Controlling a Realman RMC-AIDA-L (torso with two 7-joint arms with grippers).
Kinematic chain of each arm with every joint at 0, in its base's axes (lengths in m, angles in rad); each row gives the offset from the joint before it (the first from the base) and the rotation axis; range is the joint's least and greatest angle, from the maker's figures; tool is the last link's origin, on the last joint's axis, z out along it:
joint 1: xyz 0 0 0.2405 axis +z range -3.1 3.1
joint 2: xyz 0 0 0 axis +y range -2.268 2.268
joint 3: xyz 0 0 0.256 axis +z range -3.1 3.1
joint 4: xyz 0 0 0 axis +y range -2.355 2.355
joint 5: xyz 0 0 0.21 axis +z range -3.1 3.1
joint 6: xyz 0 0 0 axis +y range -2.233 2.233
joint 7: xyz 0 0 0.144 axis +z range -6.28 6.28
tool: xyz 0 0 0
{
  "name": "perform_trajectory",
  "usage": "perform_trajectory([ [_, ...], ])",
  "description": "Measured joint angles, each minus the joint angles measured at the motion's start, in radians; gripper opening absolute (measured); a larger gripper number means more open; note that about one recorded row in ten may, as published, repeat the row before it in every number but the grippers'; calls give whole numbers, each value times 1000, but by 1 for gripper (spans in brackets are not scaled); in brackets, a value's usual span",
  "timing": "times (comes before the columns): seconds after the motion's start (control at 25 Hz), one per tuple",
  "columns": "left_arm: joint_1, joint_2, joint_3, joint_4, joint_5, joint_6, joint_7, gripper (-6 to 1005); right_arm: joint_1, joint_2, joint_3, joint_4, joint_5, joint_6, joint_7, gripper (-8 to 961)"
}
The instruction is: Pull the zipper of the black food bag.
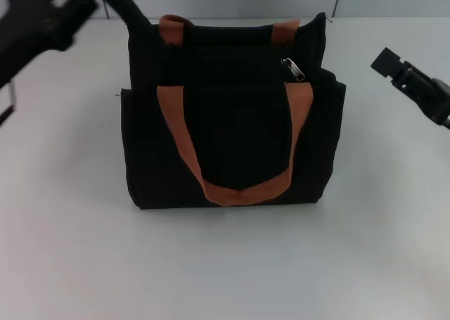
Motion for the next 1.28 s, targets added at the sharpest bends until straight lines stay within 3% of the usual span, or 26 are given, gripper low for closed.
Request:
perform_trajectory([
  [0.12, 40, 2, -56, 10, 1, 2, 20, 313, -1, 2, -3, 20, 1, -21, -43, 481],
  [0.44, 162, 22, -185, 11, 2, 13, 61, 454, 14, 3, -14, 32, -4, -49, -154, 517],
  [0.64, 239, 24, -268, 3, 2, 101, 90, 571, 21, 6, -14, 35, -2, -59, -248, 568],
  [0.8, 286, 27, -285, -1, 9, 171, 90, 737, 25, 7, -14, 39, -3, -84, -298, 643],
  [0.96, 304, 30, -272, -2, 31, 211, 91, 737, 23, 6, -8, 60, 1, -101, -300, 717],
  [1.12, 300, 22, -265, -2, 343, 374, 226, 737, 15, 4, -7, 65, -1, -176, -306, 791],
  [1.28, 279, 6, -265, 4, 541, 408, 320, 737, -5, -8, -27, 4, -54, -268, -338, 827],
])
